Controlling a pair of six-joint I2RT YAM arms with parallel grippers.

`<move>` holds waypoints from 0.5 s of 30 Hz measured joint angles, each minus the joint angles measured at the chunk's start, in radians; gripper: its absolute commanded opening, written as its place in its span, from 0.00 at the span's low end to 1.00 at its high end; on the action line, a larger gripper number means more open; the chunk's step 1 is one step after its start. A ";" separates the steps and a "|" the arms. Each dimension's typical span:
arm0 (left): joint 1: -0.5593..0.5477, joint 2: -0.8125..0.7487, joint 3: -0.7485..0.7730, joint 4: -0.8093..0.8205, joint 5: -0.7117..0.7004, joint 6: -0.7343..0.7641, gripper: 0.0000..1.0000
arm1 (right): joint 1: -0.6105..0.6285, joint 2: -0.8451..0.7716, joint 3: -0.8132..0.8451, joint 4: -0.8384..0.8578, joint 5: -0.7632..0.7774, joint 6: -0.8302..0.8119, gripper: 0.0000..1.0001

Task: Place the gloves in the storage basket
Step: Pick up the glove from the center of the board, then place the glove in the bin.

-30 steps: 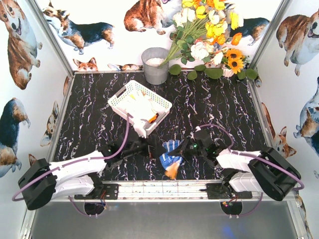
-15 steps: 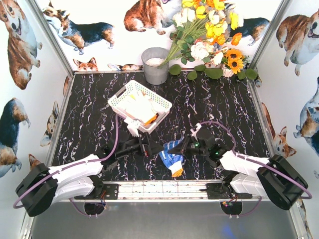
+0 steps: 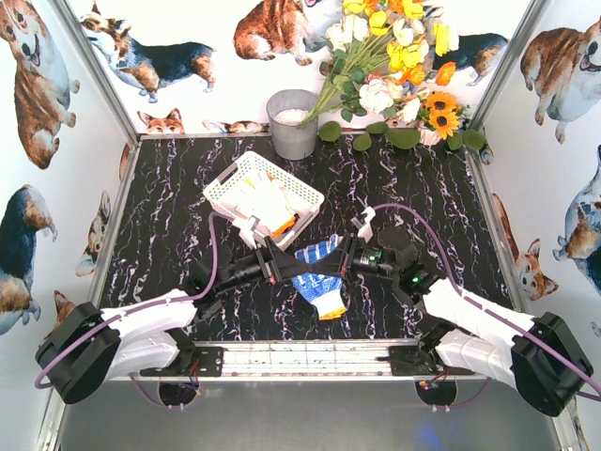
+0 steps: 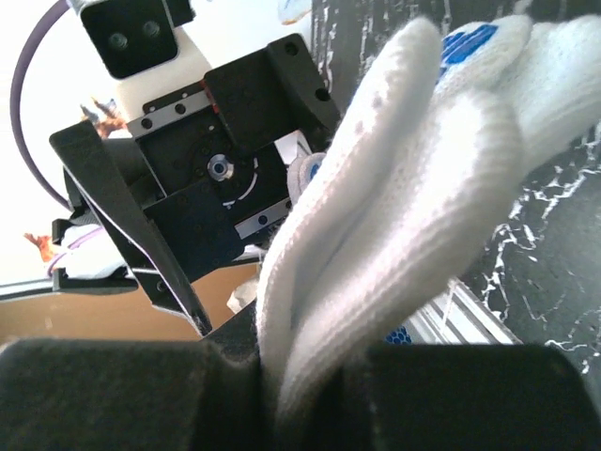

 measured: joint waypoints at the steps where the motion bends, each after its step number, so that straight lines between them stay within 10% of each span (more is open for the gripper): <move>1: 0.003 0.002 0.000 0.021 0.008 -0.018 1.00 | 0.000 0.000 0.008 0.001 -0.011 -0.003 0.00; 15: 0.009 0.047 0.070 0.163 0.080 -0.164 1.00 | 0.031 0.022 0.121 0.041 -0.171 -0.033 0.00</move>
